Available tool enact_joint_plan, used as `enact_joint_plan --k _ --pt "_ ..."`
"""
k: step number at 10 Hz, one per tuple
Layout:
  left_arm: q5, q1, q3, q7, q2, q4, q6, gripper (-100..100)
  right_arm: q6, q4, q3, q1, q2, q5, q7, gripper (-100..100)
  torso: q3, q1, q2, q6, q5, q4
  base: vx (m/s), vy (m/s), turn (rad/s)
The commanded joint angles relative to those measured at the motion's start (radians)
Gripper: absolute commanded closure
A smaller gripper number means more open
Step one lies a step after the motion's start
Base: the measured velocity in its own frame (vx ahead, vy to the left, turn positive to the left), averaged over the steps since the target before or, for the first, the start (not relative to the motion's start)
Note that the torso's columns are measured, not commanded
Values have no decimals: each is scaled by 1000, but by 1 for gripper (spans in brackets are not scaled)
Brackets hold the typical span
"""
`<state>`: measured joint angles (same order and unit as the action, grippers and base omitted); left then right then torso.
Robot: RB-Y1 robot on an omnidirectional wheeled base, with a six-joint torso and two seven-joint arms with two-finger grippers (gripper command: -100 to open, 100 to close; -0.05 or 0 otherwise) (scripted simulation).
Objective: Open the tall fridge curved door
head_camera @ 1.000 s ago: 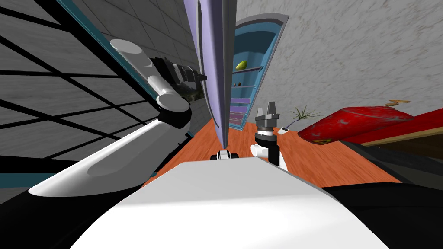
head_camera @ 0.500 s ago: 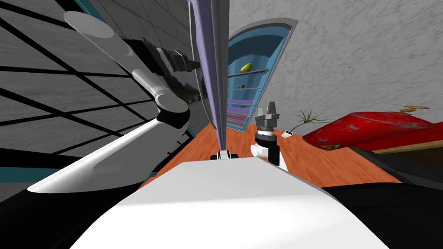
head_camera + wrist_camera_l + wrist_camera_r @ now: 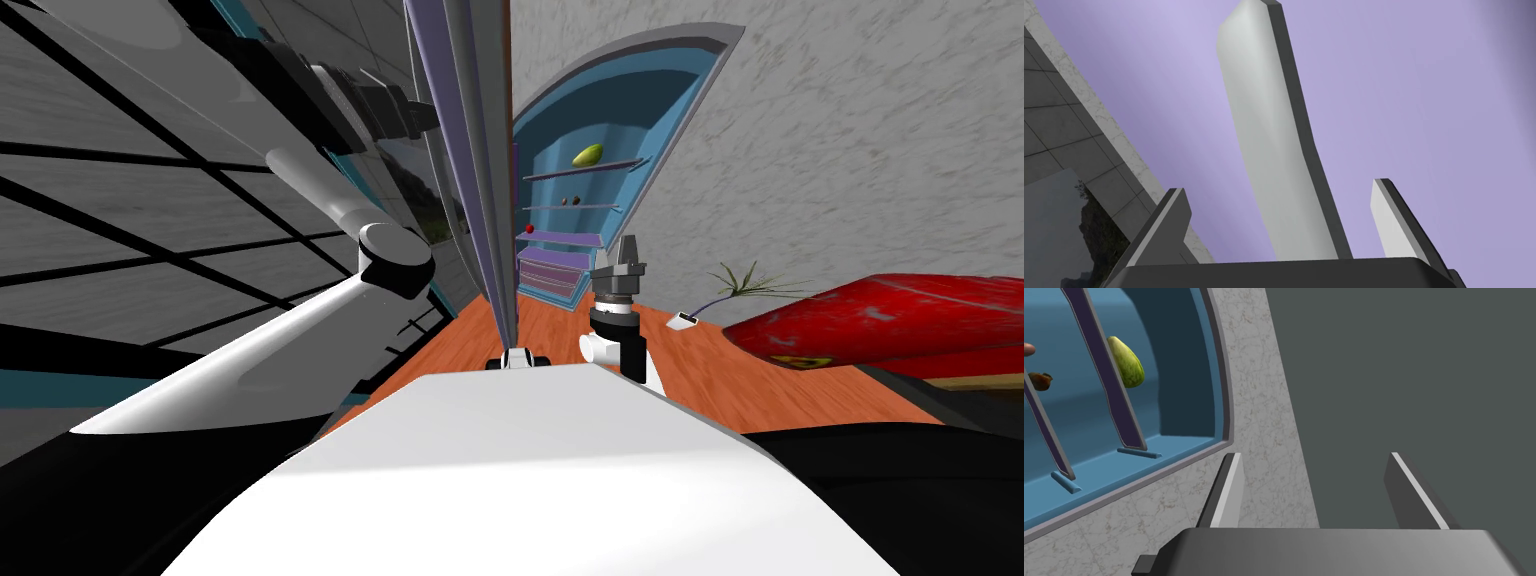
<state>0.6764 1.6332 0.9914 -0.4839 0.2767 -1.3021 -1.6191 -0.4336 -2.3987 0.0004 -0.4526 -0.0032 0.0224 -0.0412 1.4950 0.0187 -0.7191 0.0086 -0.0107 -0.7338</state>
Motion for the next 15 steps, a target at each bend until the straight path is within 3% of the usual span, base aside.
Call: enact_joint_plan --k 1,4,13,14,15 --pt "7 30 1 -37 13 -28 -22 -100 0 0 0 0 0 0 0 0 -2 4 -3 1 -2 -3 23 22 83" --pt "-5 65 5 -71 29 -32 -44 -100 0 0 0 0 0 0 0 0 0 -5 -5 0 -1 -9 34 26 39" --pt "-5 65 5 -71 29 -32 -44 -100 0 0 0 0 0 0 0 0 -1 1 -7 1 -4 -12 5 5 2" --pt "-19 77 10 -102 35 -44 -106 -100 0 0 0 0 0 0 0 0 -3 1 -8 1 -4 -11 17 26 73" --pt "-19 77 10 -102 35 -44 -106 -100 0 0 0 0 0 0 0 0 -5 -3 -9 -2 -1 -10 35 24 53"
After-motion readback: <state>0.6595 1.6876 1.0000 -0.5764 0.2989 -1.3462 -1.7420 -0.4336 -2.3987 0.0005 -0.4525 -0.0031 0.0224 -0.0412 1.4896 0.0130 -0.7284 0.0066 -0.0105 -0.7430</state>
